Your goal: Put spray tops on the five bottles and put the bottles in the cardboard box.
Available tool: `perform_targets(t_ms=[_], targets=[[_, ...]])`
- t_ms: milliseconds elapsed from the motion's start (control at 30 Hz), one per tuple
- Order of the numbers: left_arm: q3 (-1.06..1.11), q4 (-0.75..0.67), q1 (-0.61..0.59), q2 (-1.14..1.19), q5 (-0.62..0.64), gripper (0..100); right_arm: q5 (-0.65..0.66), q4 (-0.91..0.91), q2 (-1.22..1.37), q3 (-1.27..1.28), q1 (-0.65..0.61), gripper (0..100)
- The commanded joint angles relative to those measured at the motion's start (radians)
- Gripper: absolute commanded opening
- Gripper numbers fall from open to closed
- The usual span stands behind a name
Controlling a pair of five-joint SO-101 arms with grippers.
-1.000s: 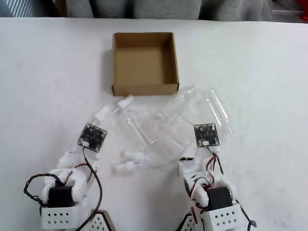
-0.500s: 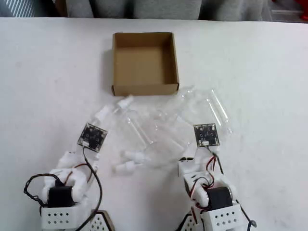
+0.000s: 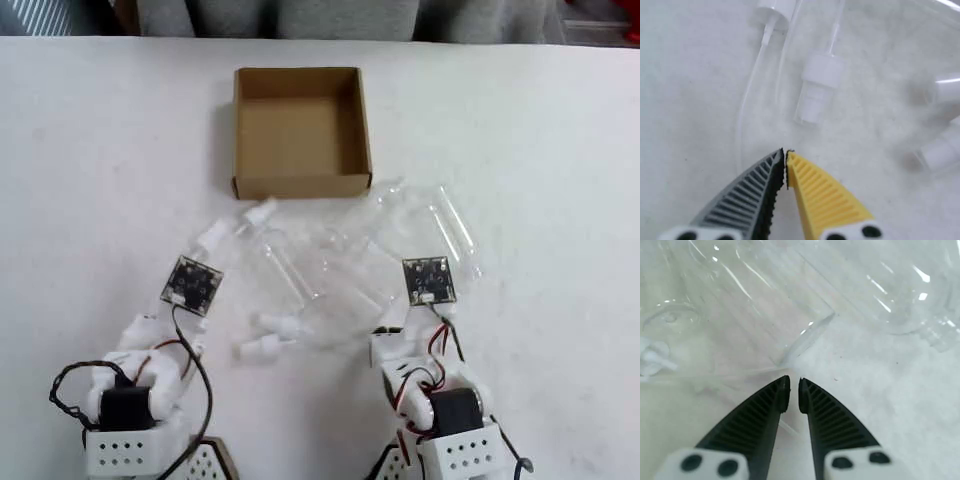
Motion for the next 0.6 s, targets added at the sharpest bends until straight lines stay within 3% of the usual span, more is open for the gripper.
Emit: perform_targets(t_ms=[0,567], targets=[[-0.003,0.014,-0.004,-0.018,-0.008,2,0.011,0.004,0.005,0.009,0.001,2.1],[-0.005,0.008,-0.004,-0.018,-0.006,2,0.008,0.005,0.004,0.009,0.005,2.3]])
